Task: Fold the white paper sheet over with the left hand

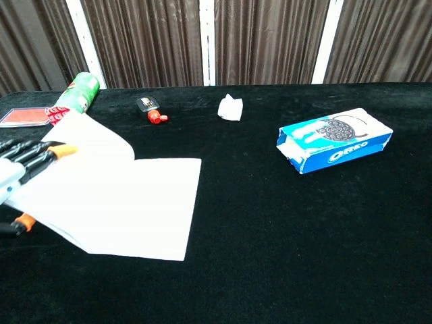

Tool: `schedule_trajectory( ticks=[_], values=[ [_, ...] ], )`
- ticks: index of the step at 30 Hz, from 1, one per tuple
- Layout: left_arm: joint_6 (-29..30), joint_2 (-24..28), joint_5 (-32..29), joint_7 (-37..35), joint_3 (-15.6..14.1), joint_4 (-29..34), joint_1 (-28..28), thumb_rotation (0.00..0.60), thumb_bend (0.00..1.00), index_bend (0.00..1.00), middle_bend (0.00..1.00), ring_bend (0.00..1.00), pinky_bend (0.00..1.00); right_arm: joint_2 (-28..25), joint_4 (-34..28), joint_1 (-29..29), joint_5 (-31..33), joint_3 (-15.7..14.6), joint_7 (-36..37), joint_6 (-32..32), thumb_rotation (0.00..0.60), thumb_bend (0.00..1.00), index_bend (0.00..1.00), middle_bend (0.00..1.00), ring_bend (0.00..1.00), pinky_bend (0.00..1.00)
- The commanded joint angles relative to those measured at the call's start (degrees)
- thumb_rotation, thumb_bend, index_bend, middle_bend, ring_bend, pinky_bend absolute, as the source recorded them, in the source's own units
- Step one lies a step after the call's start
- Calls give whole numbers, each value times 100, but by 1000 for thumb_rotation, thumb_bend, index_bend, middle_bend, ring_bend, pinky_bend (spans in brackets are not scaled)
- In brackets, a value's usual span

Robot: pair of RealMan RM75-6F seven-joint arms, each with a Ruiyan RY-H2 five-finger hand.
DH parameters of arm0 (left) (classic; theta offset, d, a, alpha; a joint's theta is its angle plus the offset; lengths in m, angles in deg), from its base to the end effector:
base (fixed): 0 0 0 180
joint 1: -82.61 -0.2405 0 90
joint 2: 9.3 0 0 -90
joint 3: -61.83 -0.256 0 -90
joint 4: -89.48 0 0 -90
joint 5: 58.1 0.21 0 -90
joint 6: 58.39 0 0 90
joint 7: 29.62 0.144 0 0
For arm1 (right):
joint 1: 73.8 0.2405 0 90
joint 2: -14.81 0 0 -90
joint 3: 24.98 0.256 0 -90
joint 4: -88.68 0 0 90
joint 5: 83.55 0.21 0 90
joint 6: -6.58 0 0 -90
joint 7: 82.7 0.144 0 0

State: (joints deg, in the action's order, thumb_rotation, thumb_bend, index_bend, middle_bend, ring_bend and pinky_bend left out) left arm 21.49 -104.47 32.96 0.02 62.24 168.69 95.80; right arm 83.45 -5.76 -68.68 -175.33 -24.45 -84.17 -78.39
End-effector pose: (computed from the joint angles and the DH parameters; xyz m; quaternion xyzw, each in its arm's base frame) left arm -0.2355 0.2025 -0.0160 -0.7153 -0.2706 -0.3596 0.5346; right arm -0.2843 -0.1715 0.1207 0.6175 -0.4010 0.4216 0.5292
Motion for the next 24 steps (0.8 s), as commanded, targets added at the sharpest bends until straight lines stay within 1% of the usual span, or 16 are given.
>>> schedule_trajectory(
  ticks=[1,7,16,18,21,24],
  values=[
    [4,-2,86,157,92,160,114,600,575,0,0,0,0,-3,-4,0,3,-1,6,4,600,85,0,0,0,0],
    [10,-99,263,556,205,492,297,600,573,0,0,0,0,-35,-17,1,30,16,70,6,600,85,0,0,0,0],
    [-18,-216,266,705,234,507,380,600,571,0,0,0,0,-78,-58,-3,24,13,112,2,600,85,0,0,0,0],
    [-7,-185,225,740,224,528,355,600,571,0,0,0,0,-81,-64,-3,29,13,108,7,600,85,0,0,0,0],
    [66,-82,202,779,193,572,293,600,544,0,0,0,0,-81,-65,-4,40,8,89,22,600,85,0,0,0,0],
    [193,155,108,751,150,644,149,600,520,0,0,0,0,-87,-71,-8,40,7,84,17,600,85,0,0,0,0]
  ],
)
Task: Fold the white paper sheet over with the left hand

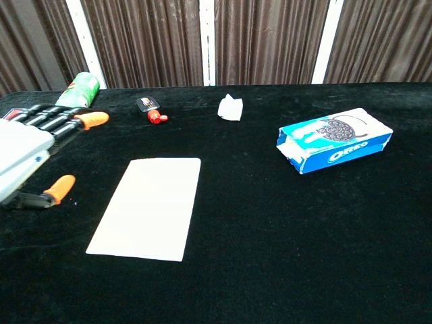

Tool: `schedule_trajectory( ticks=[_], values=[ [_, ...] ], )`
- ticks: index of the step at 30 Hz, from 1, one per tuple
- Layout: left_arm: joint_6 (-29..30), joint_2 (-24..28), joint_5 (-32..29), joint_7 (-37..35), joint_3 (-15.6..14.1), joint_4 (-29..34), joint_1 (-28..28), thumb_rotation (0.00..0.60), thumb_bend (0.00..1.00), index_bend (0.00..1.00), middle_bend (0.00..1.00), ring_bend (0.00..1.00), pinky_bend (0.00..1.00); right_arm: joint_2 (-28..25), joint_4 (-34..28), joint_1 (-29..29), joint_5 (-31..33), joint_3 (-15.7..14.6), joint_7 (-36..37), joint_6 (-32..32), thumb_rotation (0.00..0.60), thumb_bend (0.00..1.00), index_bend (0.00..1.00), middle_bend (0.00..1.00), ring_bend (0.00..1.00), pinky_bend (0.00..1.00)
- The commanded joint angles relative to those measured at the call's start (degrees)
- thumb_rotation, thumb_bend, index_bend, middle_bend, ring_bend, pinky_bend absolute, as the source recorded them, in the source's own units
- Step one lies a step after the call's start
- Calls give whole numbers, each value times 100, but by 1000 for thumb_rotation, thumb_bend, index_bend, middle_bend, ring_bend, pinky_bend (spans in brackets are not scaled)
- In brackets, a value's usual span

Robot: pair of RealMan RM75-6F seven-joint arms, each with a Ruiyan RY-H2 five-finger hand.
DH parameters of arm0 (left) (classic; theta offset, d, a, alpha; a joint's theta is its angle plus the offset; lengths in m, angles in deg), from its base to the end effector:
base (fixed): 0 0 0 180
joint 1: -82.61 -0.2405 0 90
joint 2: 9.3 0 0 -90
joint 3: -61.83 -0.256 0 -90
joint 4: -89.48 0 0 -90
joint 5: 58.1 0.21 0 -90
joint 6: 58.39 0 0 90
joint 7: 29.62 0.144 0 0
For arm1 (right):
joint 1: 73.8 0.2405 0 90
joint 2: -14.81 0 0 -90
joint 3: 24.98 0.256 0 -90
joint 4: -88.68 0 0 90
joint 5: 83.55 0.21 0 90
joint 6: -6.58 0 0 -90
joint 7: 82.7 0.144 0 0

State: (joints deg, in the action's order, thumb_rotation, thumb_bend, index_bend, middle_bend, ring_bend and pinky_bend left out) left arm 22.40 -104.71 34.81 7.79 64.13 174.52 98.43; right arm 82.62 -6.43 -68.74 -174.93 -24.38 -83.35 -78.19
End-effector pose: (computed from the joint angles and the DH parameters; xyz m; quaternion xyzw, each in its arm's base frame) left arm -0.1958 0.2126 -0.0108 -0.7150 -0.2211 -0.3875 0.5383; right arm -0.2847 -0.1715 0.1243 0.6136 -0.4071 0.4224 0.5285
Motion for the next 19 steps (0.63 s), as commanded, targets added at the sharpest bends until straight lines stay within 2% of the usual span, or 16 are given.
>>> schedule_trajectory(
  ticks=[1,3,5,9,13,19],
  values=[
    [144,295,-109,-84,-55,86,-163,600,512,0,0,0,0,-10,-16,-4,3,4,15,-9,600,85,0,0,0,0],
    [229,507,-223,-229,-58,117,-272,600,482,0,0,0,0,-19,-21,-7,8,16,21,-25,600,84,0,0,0,0],
    [344,730,-361,-446,-52,157,-408,600,396,0,0,0,0,-16,-15,-7,12,23,9,-29,600,85,0,0,0,0],
    [614,1217,-538,-907,-95,248,-701,600,103,0,0,0,0,13,0,-7,5,29,-52,-40,600,84,0,0,0,0],
    [901,1498,-620,-1413,-131,317,-966,600,17,0,0,0,0,24,-23,-10,-1,41,-76,-63,600,85,0,0,0,0],
    [1052,1843,-713,-1650,-229,315,-1210,600,0,0,0,0,0,29,-36,-10,-40,29,-112,-71,600,85,0,0,0,0]
  ],
)
